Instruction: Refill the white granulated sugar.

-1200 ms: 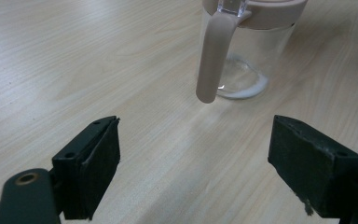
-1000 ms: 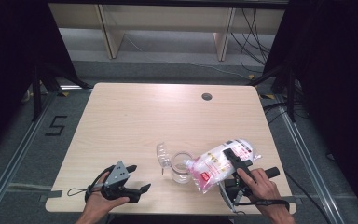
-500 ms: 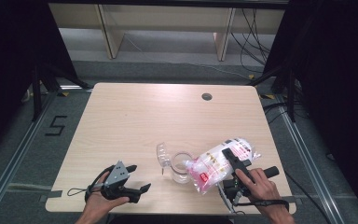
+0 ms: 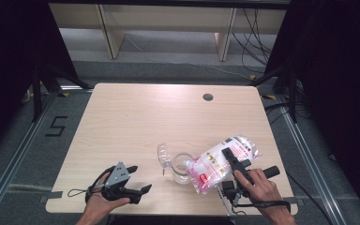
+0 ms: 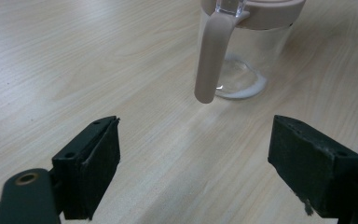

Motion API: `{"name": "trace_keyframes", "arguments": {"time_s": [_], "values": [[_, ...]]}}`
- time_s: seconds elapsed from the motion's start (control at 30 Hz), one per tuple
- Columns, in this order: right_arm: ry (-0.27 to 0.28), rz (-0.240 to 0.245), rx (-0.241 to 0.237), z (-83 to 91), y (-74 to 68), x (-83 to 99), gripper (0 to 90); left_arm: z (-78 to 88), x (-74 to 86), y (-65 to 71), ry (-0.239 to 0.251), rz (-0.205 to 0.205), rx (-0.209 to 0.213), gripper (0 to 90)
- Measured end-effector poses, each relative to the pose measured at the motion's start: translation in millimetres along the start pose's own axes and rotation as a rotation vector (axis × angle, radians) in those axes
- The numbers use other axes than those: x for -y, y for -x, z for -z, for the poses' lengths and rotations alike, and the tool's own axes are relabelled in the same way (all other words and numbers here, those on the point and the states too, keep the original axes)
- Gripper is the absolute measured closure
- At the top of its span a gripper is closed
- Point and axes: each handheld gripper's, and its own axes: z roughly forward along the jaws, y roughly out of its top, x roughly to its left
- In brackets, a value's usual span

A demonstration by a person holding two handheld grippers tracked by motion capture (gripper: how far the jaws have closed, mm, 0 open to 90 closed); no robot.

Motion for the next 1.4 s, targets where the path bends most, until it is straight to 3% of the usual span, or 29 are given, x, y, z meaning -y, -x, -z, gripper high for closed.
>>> {"name": "trace_keyframes", "arguments": {"time_s": [0.17, 0.2, 0.27, 0.37, 0.43, 0.5, 0.6, 0.7, 0.73, 0.87, 0.9, 1.2, 1.23, 1.4], "values": [[0.004, -0.006, 0.005, -0.9, -1.0, 0.8, 51.2, -0.6, 0.1, 0.7, 0.004, 0.006, -0.002, 16.2], [0.01, 0.021, 0.018, -1.0, 1.4, 1.0, 51.2, -0.8, 0.1, 0.9, 0.004, 0.006, -0.003, 16.2], [-0.012, -0.023, 0.006, 0.2, -1.2, 1.9, 51.3, -0.8, 0.0, 0.8, 0.002, -0.001, -0.002, 16.2], [0.006, 0.033, 0.026, -0.4, 4.1, 2.3, 51.4, -1.0, 0.1, 1.0, 0.005, 0.001, -0.002, 16.2], [-0.002, 0.04, 0.027, 0.1, 4.4, 2.3, 51.4, -0.9, 0.1, 0.9, 0.004, 0.002, -0.003, 16.2], [-0.023, 0.003, 0.018, 1.6, 2.5, 2.4, 51.5, -0.7, 0.1, 0.8, 0.001, -0.002, -0.002, 16.2], [-0.022, 0.007, 0.021, 2.1, 3.3, 2.0, 51.6, -0.3, -0.1, 1.4, -0.006, -0.006, -0.01, 16.3], [-0.012, 0.051, 0.027, 1.1, 5.8, 0.2, 51.6, -1.0, -0.3, 0.3, 0.0, -0.027, -0.002, 16.2], [-0.024, 0.027, 0.019, 1.6, 4.2, 0.1, 51.6, -0.6, -0.4, 0.0, -0.004, -0.032, -0.003, 16.2], [-0.019, 0.028, 0.015, 1.0, 4.1, -0.4, 51.8, -0.5, -0.5, -0.2, -0.003, -0.031, -0.004, 16.3], [-0.023, 0.003, 0.012, 1.2, 1.9, -0.2, 51.8, -0.6, -0.5, -0.3, -0.002, -0.031, -0.004, 16.2], [-0.023, -0.001, 0.012, 1.4, 1.6, 0.1, 52.0, -0.3, -0.5, -0.3, -0.004, -0.032, -0.005, 16.3], [-0.018, 0.023, 0.017, 1.3, 3.5, -0.1, 52.0, -0.1, -0.6, -0.2, -0.006, -0.033, -0.007, 16.2], [-0.009, 0.049, 0.02, 0.9, 5.5, 0.6, 52.1, -0.9, -0.3, 0.1, 0.001, -0.027, -0.004, 16.2]]}}
